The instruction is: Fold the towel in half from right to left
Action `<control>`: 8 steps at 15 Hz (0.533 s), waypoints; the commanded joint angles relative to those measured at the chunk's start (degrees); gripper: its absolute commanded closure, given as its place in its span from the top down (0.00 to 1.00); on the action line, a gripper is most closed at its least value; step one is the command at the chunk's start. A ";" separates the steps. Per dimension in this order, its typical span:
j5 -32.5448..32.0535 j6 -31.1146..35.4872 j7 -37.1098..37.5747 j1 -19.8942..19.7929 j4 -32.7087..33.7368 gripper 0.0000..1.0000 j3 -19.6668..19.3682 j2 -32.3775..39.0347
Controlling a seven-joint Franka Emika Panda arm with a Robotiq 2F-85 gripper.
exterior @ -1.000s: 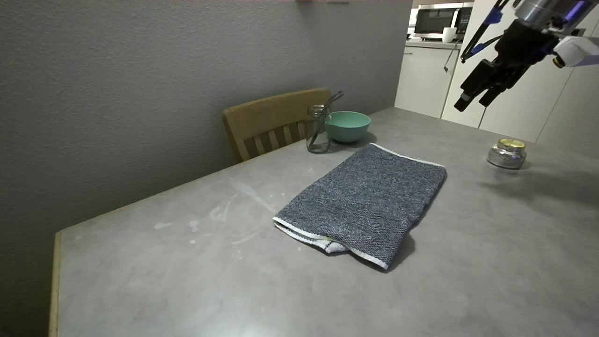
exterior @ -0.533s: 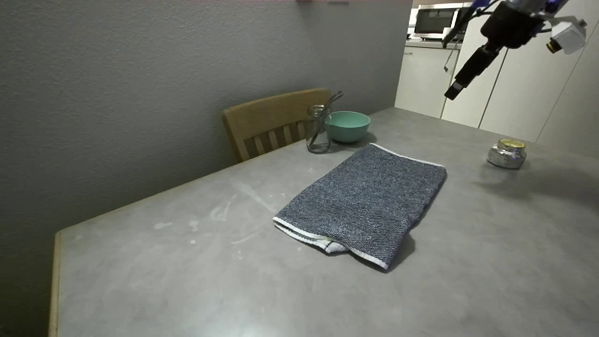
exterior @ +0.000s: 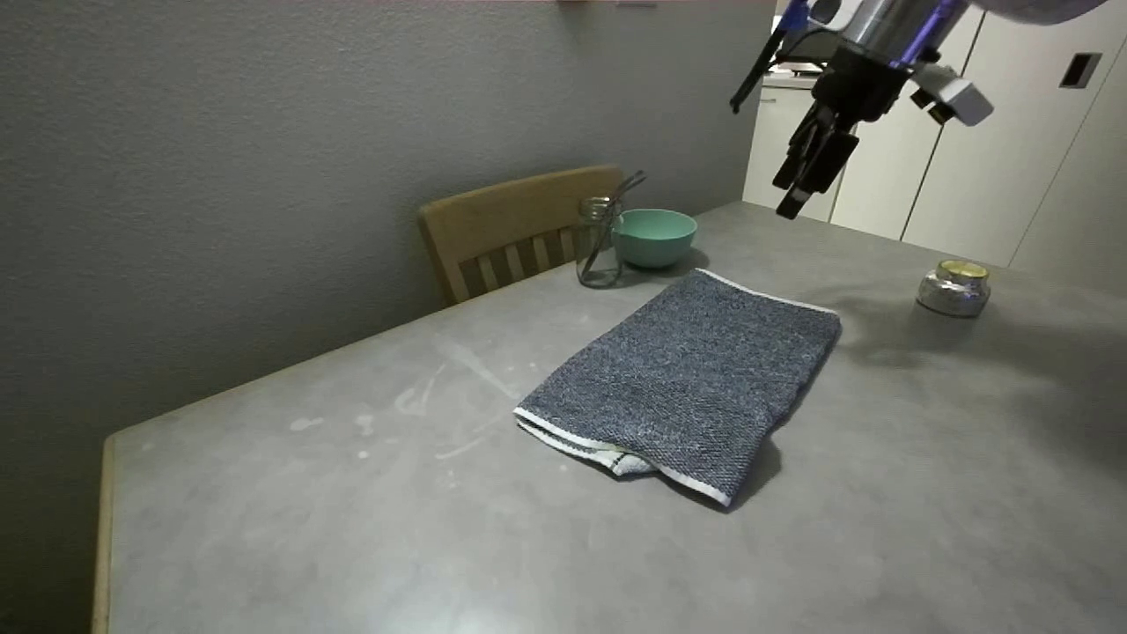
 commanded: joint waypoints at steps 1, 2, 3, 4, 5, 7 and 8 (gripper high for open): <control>-7.45 -5.96 -0.36 -3.02 8.65 1.00 0.78 9.59; -9.92 -6.51 0.71 -3.15 10.16 1.00 0.45 11.64; -12.08 -6.78 1.98 -3.31 11.10 1.00 0.26 13.09; -14.21 -6.86 3.69 -3.23 12.09 1.00 -0.11 14.48; -16.02 -6.54 5.39 -3.13 13.01 1.00 -0.43 15.99; -18.59 -5.70 8.89 -3.10 13.98 1.00 -0.60 17.54; -18.17 -4.84 7.83 -4.50 11.70 1.00 1.28 15.89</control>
